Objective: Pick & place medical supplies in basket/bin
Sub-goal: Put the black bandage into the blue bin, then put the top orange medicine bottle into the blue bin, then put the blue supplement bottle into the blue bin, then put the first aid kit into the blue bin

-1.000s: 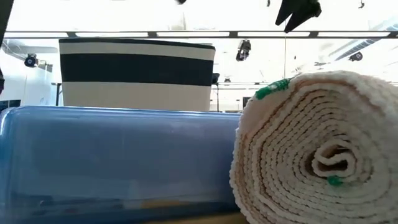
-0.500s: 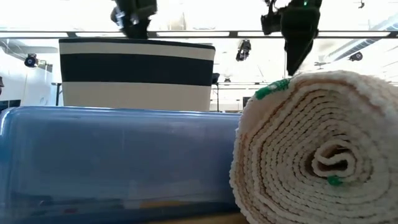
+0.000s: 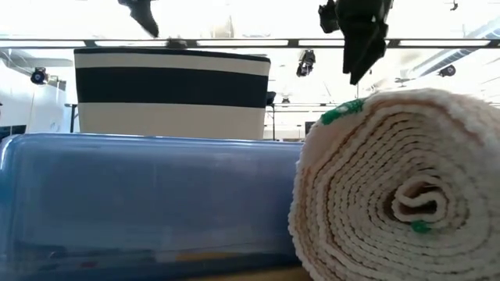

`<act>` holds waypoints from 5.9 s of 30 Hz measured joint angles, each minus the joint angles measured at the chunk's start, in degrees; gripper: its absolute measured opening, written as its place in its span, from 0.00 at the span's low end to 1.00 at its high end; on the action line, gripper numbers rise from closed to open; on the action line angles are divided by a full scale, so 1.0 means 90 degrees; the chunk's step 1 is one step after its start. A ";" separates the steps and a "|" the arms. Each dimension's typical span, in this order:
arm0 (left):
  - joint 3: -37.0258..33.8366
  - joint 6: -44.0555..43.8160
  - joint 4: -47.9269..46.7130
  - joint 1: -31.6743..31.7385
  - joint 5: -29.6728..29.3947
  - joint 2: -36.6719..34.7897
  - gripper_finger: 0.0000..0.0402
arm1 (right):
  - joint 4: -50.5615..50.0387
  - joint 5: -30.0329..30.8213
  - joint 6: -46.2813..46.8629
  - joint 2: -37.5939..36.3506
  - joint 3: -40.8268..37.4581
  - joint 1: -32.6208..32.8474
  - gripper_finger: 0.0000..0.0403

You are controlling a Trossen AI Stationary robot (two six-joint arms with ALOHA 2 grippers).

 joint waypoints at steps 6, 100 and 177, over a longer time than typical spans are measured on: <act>-0.0152 -0.0427 0.0342 0.0125 0.0323 0.0109 0.49 | 0.0222 0.0187 0.0040 -0.0002 0.0172 -0.0039 0.87; -0.3380 -0.4340 0.0922 -0.1200 0.3270 -0.4332 0.49 | -0.0861 -0.0571 -0.0525 0.2889 0.5105 -0.1729 0.83; -0.4481 -0.3731 0.1071 -0.1250 0.3727 -0.3658 0.49 | 0.1680 -0.2338 -0.0172 0.4082 0.5640 -0.2023 0.72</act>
